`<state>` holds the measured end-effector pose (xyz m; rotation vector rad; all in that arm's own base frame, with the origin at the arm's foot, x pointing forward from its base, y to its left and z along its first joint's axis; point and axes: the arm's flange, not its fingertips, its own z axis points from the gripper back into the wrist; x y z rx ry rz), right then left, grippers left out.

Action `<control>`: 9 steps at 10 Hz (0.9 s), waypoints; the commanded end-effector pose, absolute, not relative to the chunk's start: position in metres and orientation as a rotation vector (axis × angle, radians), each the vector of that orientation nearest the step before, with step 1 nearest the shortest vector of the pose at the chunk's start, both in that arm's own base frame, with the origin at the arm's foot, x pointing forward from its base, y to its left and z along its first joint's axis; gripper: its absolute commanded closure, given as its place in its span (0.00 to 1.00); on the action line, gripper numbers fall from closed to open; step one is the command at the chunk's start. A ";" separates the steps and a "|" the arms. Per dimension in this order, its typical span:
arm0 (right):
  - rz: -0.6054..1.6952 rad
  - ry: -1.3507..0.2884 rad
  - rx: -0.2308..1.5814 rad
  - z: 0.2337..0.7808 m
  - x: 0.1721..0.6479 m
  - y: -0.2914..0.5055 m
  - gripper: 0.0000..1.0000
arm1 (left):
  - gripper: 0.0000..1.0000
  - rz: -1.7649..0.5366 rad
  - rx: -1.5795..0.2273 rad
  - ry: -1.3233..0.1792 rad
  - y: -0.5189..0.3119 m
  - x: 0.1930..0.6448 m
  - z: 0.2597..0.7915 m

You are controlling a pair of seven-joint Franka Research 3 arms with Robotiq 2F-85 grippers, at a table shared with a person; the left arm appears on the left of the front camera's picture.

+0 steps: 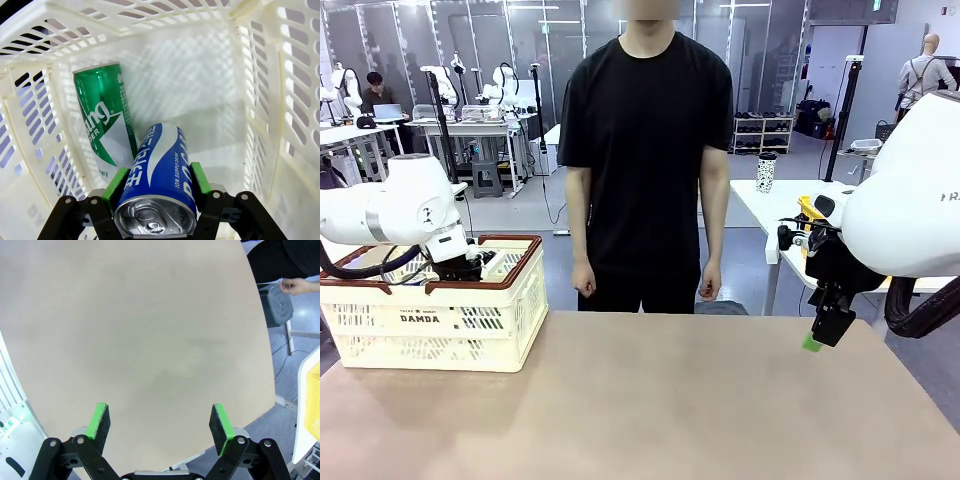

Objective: Place the drinks into the Shopping basket.
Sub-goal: Pick up one drink and place it into the Shopping basket.

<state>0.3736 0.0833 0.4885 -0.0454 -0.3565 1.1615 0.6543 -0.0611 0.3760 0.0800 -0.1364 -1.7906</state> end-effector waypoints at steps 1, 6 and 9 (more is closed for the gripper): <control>1.159 -0.352 -0.053 0.489 0.373 0.083 0.00 | 0.40 -1.811 0.038 -0.174 -0.058 0.656 0.378; 1.159 -0.352 -0.053 0.489 0.373 0.083 0.00 | 0.05 -1.782 0.011 -0.183 -0.057 0.651 0.376; 1.159 -0.352 -0.053 0.489 0.373 0.083 0.00 | 0.00 -1.781 0.038 -0.204 -0.056 0.645 0.387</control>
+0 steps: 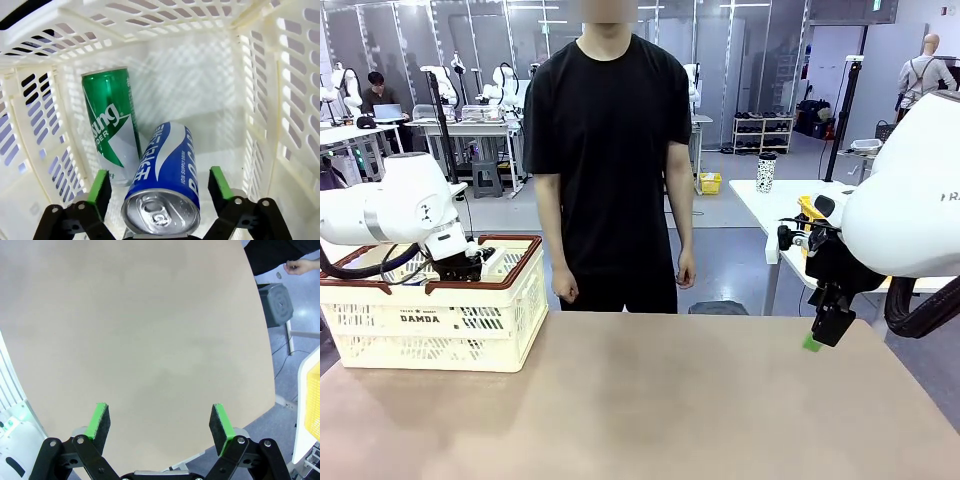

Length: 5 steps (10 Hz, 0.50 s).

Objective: Place the drinks into the Shopping basket.
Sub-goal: Pick up one drink and place it into the Shopping basket.

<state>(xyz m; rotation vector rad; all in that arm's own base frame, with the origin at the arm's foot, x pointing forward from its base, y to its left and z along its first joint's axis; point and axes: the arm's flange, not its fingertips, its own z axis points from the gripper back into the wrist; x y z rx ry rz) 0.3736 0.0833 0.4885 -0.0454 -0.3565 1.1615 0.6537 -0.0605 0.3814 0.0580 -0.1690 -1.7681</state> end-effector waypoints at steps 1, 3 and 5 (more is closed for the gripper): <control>1.159 -0.352 -0.053 0.489 0.373 0.083 0.00 | 0.00 -1.775 0.048 -0.220 -0.056 0.643 0.391; 1.159 -0.352 -0.053 0.489 0.373 0.083 0.00 | 0.00 -1.780 0.048 -0.239 -0.060 0.637 0.399; 1.159 -0.352 -0.053 0.489 0.373 0.083 0.00 | 0.00 -1.773 0.055 -0.263 -0.061 0.630 0.410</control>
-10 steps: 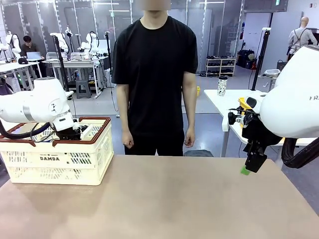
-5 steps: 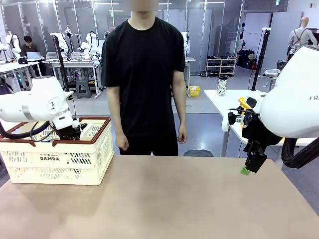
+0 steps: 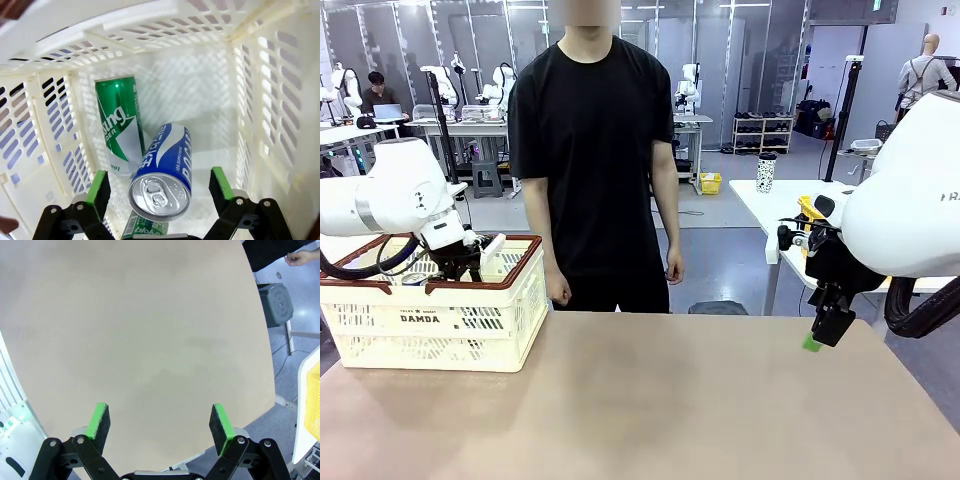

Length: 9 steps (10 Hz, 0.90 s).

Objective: Place the drinks into the Shopping basket.
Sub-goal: Pick up one drink and place it into the Shopping basket.

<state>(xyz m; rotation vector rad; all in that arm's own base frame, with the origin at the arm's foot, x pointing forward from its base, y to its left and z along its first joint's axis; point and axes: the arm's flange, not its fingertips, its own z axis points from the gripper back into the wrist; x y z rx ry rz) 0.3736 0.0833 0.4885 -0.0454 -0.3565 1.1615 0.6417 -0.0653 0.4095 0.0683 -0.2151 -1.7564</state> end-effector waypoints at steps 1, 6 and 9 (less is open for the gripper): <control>1.159 -0.352 -0.053 0.489 0.373 0.083 0.00 | 0.00 -1.763 0.061 -0.280 -0.060 0.628 0.415; 1.159 -0.352 -0.053 0.489 0.373 0.083 0.00 | 0.00 -1.736 0.097 -0.308 -0.053 0.614 0.435; 1.159 -0.352 -0.053 0.489 0.373 0.083 0.00 | 0.00 -1.723 0.106 -0.277 -0.058 0.628 0.438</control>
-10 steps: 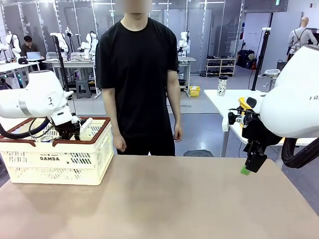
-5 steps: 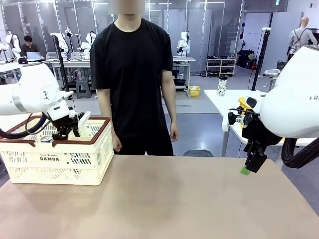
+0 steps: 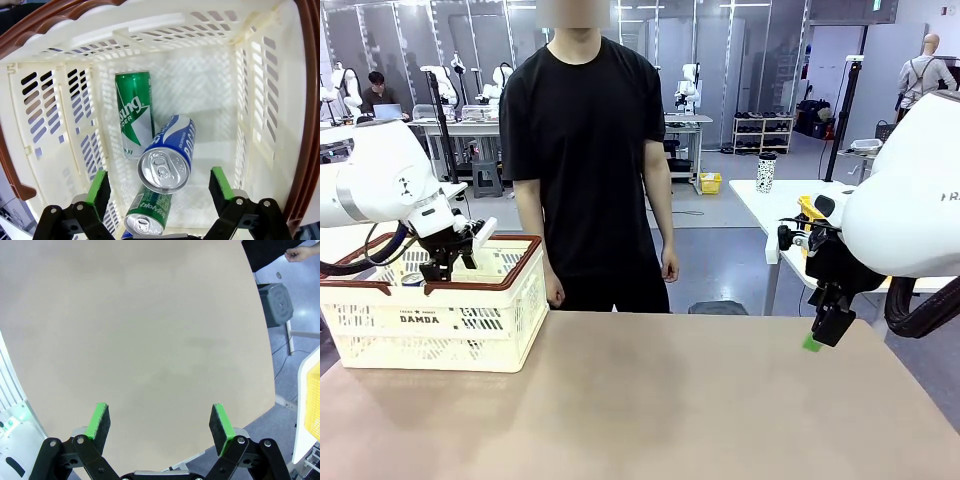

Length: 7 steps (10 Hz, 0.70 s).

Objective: Place the drinks into the Shopping basket.
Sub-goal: Pick up one drink and place it into the Shopping basket.

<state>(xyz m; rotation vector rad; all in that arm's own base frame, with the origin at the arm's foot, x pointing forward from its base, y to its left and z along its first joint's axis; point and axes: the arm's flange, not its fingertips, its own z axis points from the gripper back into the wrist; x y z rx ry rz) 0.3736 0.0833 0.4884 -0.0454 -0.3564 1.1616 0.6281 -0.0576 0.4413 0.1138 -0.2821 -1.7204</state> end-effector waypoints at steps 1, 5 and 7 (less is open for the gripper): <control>1.159 -0.352 -0.053 0.489 0.373 0.083 0.00 | 0.00 -1.723 0.106 -0.277 -0.058 0.628 0.438; 1.159 -0.352 -0.053 0.489 0.373 0.083 0.00 | 0.00 -1.723 0.106 -0.277 -0.058 0.628 0.438; 1.159 -0.352 -0.053 0.489 0.373 0.083 0.00 | 0.00 -1.723 0.106 -0.277 -0.058 0.628 0.438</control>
